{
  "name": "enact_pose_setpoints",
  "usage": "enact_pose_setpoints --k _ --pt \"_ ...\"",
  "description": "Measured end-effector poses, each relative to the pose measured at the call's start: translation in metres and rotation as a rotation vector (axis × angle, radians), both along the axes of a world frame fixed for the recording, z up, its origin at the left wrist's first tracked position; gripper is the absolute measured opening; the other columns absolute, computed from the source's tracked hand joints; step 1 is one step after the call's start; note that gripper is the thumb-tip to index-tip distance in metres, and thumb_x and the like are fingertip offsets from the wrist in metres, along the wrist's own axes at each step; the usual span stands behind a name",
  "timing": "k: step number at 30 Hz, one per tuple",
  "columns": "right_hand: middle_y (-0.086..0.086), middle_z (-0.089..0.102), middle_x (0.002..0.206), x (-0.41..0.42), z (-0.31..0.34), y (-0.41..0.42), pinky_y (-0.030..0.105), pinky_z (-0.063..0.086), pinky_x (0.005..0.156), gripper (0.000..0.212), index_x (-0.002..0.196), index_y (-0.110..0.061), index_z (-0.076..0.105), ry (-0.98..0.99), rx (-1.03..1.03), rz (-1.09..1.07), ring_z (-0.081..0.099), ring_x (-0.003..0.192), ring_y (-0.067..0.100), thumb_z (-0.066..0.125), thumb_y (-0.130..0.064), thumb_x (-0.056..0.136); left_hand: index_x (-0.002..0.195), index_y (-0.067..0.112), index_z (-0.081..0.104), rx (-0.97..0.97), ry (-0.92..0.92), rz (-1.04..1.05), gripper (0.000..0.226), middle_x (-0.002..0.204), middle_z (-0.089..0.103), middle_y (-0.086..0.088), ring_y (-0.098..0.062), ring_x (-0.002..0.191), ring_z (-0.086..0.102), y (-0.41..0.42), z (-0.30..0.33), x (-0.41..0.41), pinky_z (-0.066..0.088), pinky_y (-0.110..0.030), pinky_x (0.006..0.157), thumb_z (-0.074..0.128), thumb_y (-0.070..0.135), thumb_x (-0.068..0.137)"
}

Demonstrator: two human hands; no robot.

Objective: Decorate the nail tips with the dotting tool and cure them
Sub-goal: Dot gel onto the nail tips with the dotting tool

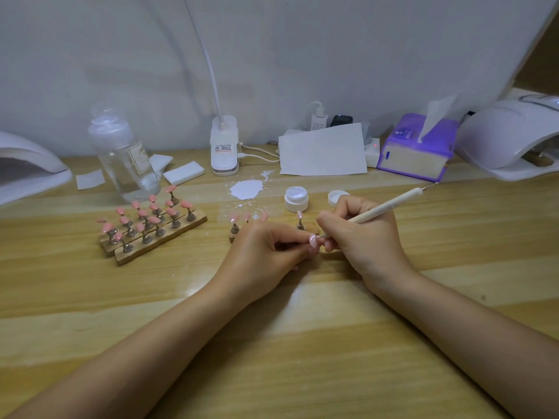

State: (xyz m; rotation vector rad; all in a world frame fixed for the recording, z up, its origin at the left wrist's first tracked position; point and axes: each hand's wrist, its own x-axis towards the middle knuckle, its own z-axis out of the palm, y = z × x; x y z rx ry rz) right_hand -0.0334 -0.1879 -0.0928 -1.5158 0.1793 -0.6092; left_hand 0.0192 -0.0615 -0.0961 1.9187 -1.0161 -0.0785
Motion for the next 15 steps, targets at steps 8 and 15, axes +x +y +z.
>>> enact_pose_setpoints --k 8,15 --pt "-0.001 0.043 0.032 -0.0006 0.0007 0.0008 0.011 0.039 0.039 0.036 0.047 -0.008 0.036 0.0 0.007 0.003 0.047 0.031 0.006 0.054 0.011 0.073 0.082 0.027 0.074 0.016 -0.015 0.031 0.008 0.061 0.063 0.022 0.009 0.052 0.054 -0.0005 0.0002 0.0001 0.001 0.008 0.09 0.068 0.022 0.08" --pt "0.0 0.043 0.033 -0.0001 -0.0004 -0.0003 0.013 0.04 0.041 0.036 0.047 -0.009 0.037 0.002 -0.029 -0.024 0.046 0.035 0.01 0.055 0.009 0.072 0.083 0.029 0.073 0.011 -0.014 0.025 0.01 0.063 0.068 0.013 0.007 0.053 0.054 -0.0006 0.0007 -0.0002 0.005 0.008 0.091 0.068 0.021 0.081"
